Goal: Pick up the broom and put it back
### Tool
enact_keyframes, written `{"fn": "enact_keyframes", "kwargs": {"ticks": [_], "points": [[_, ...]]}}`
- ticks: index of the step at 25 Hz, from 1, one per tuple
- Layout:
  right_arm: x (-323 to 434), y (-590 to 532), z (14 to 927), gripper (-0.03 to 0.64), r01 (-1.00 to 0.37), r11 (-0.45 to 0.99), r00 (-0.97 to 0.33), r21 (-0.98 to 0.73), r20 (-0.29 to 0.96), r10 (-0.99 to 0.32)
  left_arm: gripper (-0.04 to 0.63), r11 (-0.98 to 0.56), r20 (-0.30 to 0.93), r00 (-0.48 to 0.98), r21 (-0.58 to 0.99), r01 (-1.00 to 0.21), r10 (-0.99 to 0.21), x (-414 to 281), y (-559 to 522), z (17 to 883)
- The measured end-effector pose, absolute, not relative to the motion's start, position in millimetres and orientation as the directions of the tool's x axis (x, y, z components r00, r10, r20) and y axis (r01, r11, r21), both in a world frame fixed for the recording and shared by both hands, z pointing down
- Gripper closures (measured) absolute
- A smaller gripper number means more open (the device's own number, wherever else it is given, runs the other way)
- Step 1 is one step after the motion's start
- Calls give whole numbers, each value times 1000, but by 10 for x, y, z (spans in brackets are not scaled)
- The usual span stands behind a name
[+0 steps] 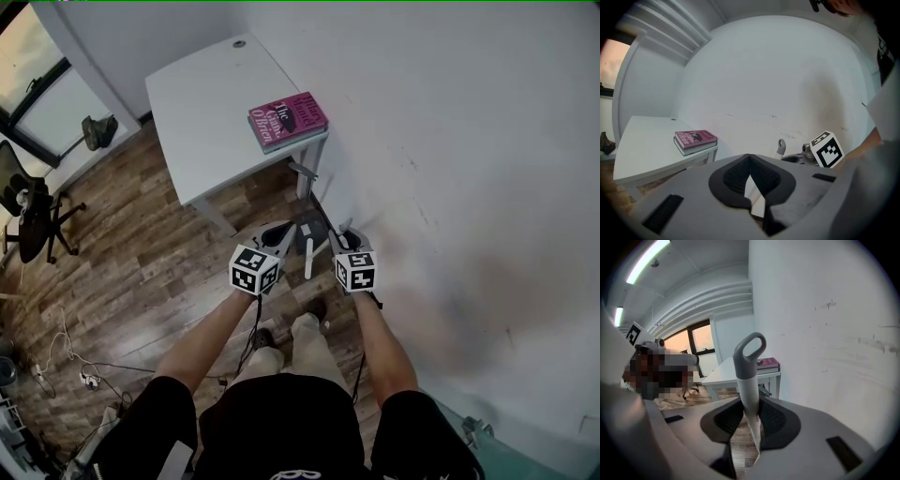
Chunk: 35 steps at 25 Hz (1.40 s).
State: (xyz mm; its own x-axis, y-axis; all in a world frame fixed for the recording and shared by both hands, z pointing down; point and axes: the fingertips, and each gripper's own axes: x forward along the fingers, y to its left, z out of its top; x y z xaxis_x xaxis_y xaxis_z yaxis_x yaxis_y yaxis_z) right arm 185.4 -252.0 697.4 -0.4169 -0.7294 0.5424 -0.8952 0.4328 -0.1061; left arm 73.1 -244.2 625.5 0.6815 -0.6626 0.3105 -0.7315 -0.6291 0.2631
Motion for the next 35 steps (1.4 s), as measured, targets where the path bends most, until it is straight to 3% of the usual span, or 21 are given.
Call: {"fn": "enact_keyframes", "kwargs": {"ticks": [18, 35], "points": [[1978, -2809, 7641, 502, -904, 401, -400, -148, 624, -672, 574, -593, 339, 657, 284, -754, -673, 795, -2769, 6476], [2905, -3084, 7842, 502, -947, 190, -315, -259, 636, -705, 574, -600, 347, 667, 290, -745, -660, 1297, -2902, 6607]]}}
